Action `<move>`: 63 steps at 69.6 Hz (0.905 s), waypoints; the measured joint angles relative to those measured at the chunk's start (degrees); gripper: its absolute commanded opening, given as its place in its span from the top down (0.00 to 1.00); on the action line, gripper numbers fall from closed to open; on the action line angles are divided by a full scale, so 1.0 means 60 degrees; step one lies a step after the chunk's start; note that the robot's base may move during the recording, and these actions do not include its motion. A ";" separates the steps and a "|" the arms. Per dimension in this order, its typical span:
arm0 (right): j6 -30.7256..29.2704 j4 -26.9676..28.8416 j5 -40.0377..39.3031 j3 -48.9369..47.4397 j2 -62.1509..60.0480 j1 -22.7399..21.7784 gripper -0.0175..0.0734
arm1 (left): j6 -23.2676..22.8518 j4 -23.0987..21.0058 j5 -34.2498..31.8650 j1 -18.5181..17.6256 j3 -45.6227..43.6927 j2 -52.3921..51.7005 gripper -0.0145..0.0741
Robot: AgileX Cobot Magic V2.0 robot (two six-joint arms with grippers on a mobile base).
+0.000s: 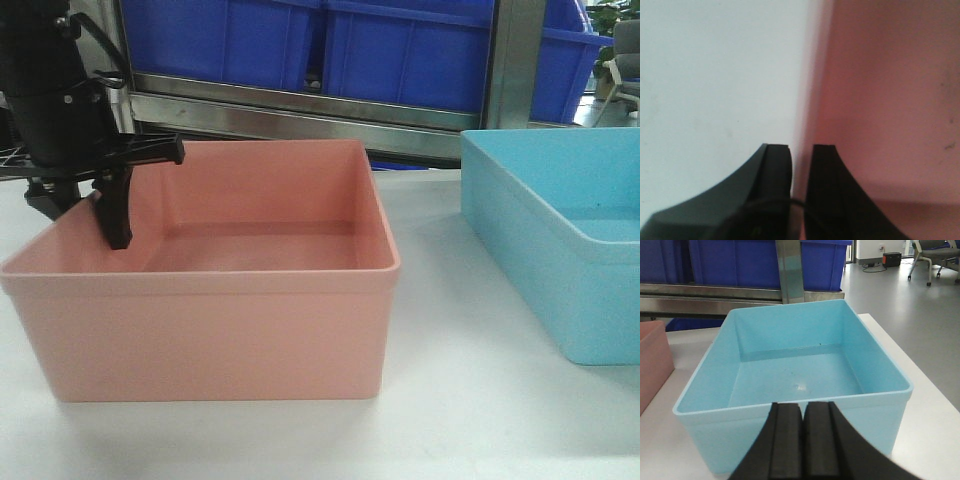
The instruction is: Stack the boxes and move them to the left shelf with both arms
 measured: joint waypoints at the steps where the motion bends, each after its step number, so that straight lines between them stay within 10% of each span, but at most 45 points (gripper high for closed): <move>1: 0.0000 0.0000 0.0000 0.0000 0.0000 0.0000 0.75 | 0.0000 0.0000 0.0000 0.0000 0.0000 0.0000 0.55; 10: 0.0000 0.0000 0.0000 0.0000 0.0000 0.0000 0.75 | 0.0212 -0.0015 0.0058 0.0000 -0.0057 0.0000 0.30; 20: 0.0000 0.0000 0.0000 0.0000 0.0000 0.0000 0.75 | 0.1230 -0.0324 0.0105 0.0000 -0.0217 -0.0360 0.27; 41: 0.0000 0.0000 0.0000 0.0000 0.0000 0.0000 0.75 | 0.3446 -0.0453 0.0083 0.0000 0.0574 -0.3319 0.57; 63: 0.0000 0.0000 -0.0242 0.0000 0.0000 0.0000 0.75 | 0.3686 -0.0189 -0.2067 0.0000 0.4632 -0.7386 0.86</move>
